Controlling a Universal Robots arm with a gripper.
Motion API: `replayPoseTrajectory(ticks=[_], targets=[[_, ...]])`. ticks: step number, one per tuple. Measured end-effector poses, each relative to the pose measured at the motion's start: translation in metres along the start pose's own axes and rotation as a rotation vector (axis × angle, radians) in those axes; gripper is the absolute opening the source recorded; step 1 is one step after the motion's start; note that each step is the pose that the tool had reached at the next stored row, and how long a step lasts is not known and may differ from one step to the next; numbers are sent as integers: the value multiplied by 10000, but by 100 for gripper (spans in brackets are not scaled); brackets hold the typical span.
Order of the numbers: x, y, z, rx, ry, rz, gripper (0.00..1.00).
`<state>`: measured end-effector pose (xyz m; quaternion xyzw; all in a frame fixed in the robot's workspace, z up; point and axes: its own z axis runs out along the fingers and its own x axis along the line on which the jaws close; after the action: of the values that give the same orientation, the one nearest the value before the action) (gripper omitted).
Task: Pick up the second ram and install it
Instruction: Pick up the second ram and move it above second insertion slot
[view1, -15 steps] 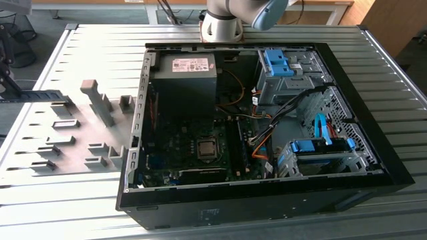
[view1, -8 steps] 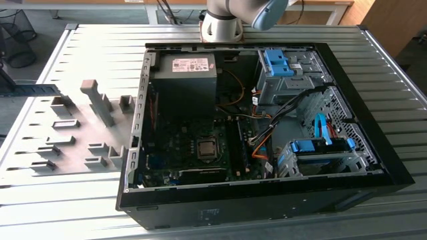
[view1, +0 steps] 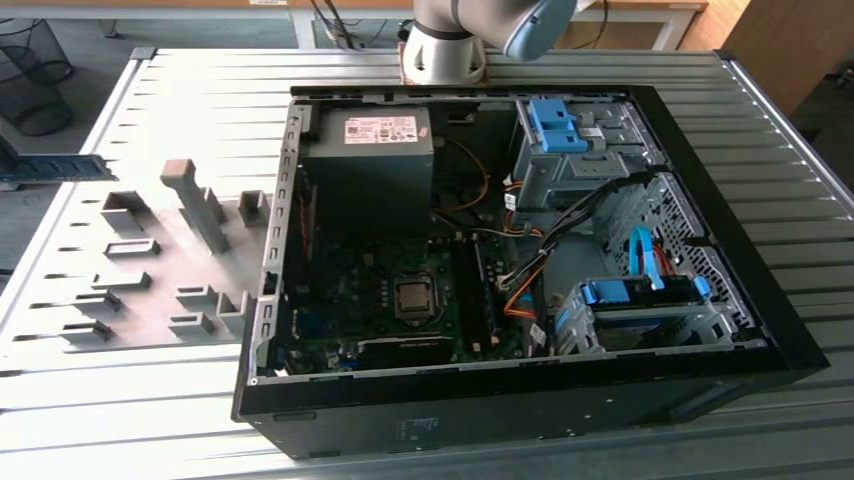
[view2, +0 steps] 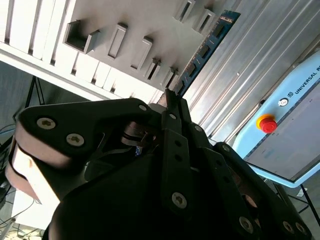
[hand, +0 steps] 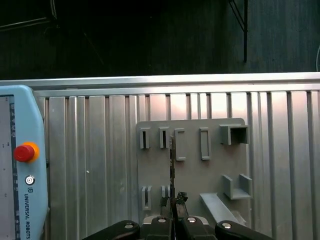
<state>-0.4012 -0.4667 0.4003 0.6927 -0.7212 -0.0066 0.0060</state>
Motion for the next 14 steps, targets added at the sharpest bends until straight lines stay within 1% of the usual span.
replayPoseTrajectory(ticks=[9,14], targets=[[-1,3,-163,0,3,2,14],[-1,5,-241,1,5,3,14]])
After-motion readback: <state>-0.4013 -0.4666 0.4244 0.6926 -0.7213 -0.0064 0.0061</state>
